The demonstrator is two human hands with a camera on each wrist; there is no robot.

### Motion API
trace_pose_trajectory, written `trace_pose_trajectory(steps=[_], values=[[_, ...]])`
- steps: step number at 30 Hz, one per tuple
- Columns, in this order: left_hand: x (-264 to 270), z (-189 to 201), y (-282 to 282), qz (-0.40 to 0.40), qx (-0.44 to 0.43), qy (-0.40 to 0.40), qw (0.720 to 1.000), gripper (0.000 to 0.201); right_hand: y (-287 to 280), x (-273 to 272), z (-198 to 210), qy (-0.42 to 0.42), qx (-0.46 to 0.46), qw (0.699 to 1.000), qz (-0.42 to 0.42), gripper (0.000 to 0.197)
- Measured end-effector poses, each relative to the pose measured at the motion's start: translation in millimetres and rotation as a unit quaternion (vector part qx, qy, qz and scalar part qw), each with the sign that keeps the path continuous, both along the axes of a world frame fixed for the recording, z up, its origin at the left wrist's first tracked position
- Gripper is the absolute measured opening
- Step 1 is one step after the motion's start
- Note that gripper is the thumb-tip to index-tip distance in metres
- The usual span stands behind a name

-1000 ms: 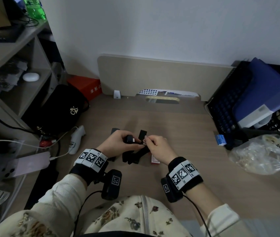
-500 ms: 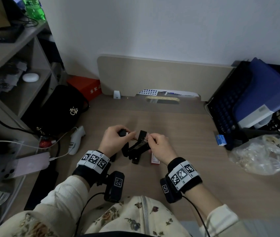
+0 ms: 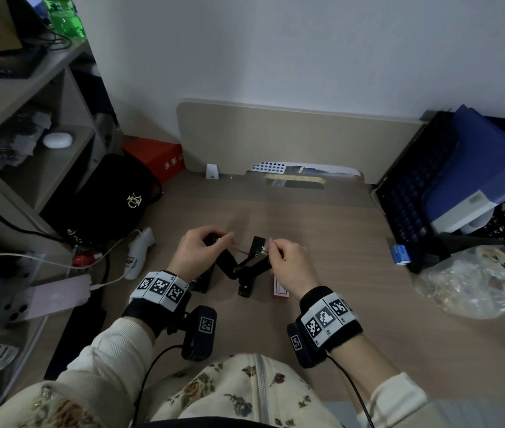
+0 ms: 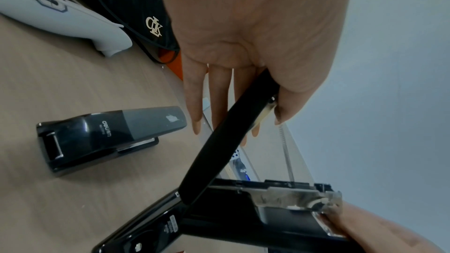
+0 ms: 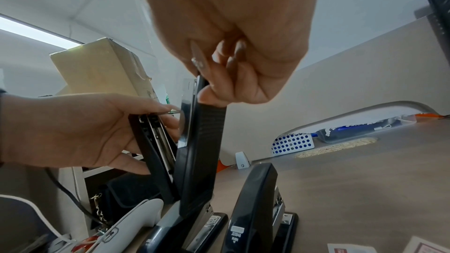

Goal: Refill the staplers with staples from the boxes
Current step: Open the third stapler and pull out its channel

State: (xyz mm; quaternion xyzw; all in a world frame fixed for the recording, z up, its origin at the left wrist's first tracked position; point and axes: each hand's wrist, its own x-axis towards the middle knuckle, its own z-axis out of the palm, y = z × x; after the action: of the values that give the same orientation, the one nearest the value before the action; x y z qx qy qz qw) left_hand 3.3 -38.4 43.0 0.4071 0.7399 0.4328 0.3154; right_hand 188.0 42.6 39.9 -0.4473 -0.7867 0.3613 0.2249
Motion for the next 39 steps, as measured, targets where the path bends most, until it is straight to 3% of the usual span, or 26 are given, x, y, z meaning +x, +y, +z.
trace_pose_trajectory(steps=[20, 27, 33, 39], values=[[-3.7, 1.2, -5.2, 0.060, -0.037, -0.146, 0.987, 0.026, 0.8, 11.5, -5.3, 0.042, -0.019, 0.999, -0.021, 0.039], [-0.8, 3.0, -0.5, 0.031, -0.036, -0.043, 0.998, 0.024, 0.7, 13.8, -4.9, 0.029, -0.105, 0.994, -0.005, 0.044], [5.5, 1.8, 0.3, 0.025, -0.049, 0.003, 0.998, 0.020, -10.5, 16.9, -6.7, -0.037, -0.071, 0.997, 0.022, 0.057], [5.7, 0.4, 0.4, 0.016, -0.053, 0.062, 0.997, 0.019, -12.2, 15.3, -9.3, -0.094, -0.112, 0.988, 0.054, 0.061]])
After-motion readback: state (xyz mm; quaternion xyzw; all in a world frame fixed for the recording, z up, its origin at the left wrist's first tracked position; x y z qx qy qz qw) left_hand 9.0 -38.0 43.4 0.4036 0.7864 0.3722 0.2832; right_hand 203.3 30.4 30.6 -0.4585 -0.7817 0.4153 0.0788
